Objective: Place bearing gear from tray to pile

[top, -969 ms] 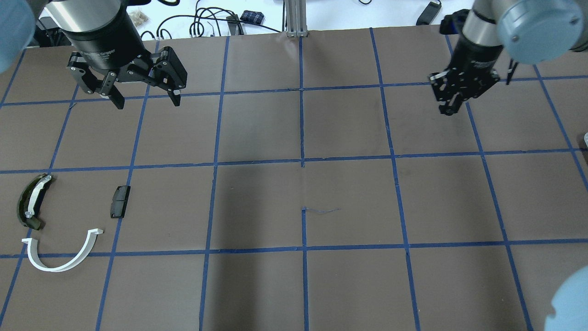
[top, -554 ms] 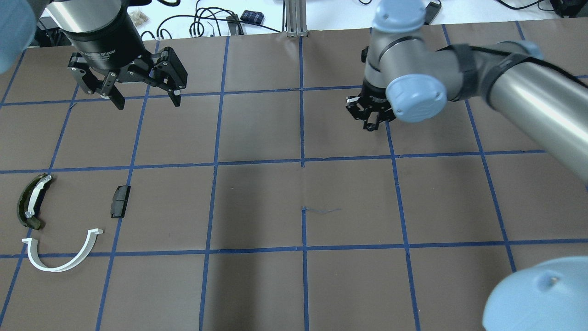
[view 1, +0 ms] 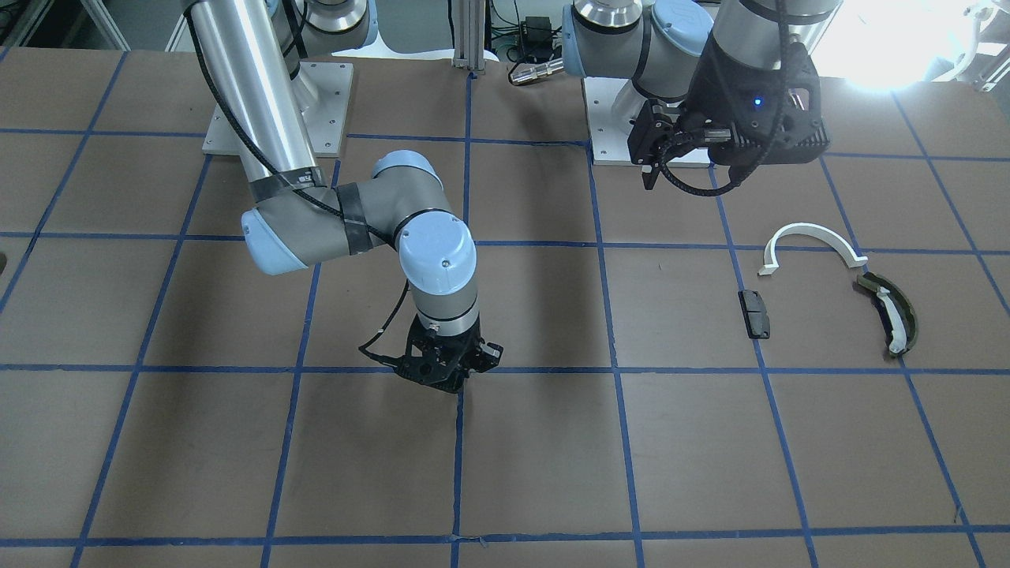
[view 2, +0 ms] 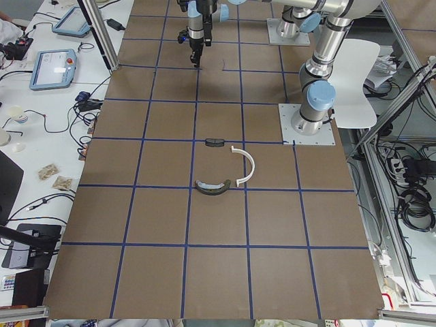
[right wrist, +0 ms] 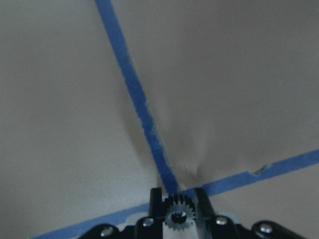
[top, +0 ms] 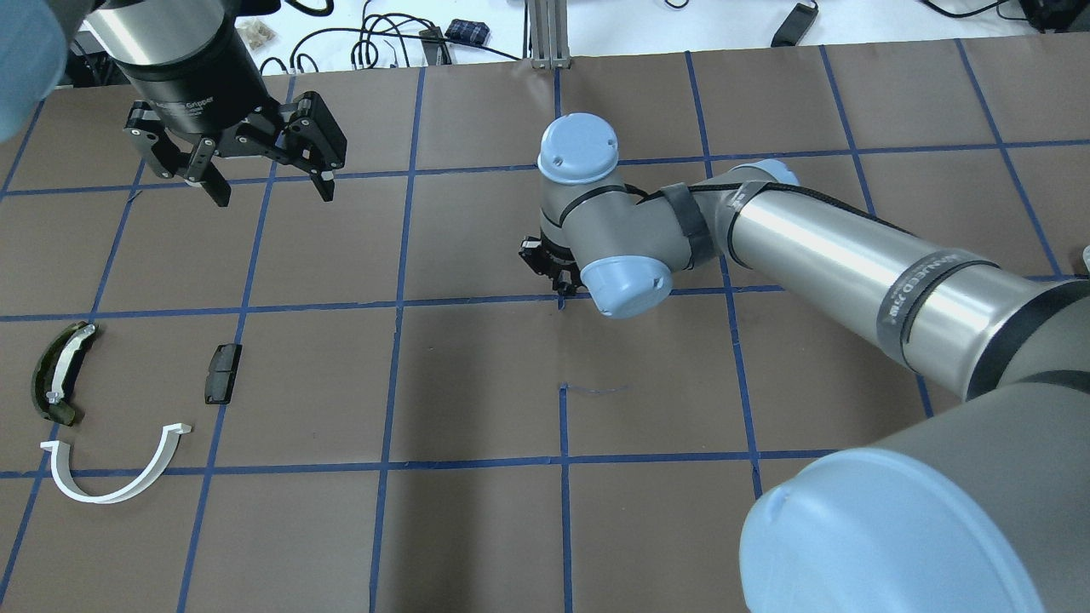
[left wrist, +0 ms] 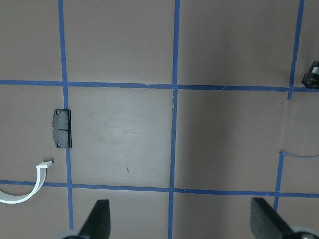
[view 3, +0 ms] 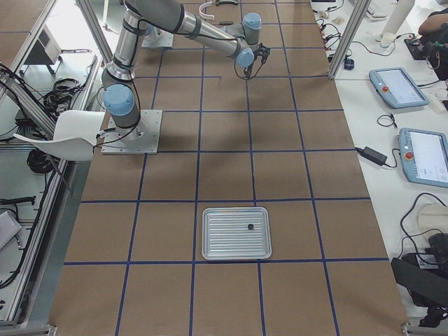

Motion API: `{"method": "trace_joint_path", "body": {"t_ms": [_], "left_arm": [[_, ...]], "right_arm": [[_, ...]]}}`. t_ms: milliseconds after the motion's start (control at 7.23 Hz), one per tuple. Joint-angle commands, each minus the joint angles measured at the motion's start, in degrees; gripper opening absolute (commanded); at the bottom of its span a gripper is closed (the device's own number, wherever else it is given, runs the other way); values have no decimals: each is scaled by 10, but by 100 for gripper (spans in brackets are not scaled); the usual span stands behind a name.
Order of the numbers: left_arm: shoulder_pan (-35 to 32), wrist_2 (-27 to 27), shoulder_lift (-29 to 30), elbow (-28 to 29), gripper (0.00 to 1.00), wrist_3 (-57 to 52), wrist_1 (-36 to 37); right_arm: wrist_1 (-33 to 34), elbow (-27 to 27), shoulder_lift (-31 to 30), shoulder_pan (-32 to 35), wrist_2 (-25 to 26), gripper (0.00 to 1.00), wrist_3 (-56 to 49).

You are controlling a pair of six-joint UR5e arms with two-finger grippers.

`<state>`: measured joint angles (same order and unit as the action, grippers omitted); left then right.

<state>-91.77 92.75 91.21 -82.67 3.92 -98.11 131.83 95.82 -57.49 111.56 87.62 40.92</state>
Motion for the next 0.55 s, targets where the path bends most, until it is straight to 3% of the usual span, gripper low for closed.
{"method": "trace_joint_path", "body": {"t_ms": [0, 138, 277, 415], "left_arm": [[1, 6, -2, -2, 100, -4, -2], [1, 5, -2, -2, 100, -3, -5], [4, 3, 3, 0, 100, -10, -3], [11, -2, -1, -2, 100, -9, -4]], "right_arm": [[4, 1, 4, 13, 8, 50, 6], [-6, -2, -4, -2, 8, 84, 4], [-29, -5, -18, -17, 7, 100, -3], [-52, -8, -38, -41, 7, 98, -42]]}}
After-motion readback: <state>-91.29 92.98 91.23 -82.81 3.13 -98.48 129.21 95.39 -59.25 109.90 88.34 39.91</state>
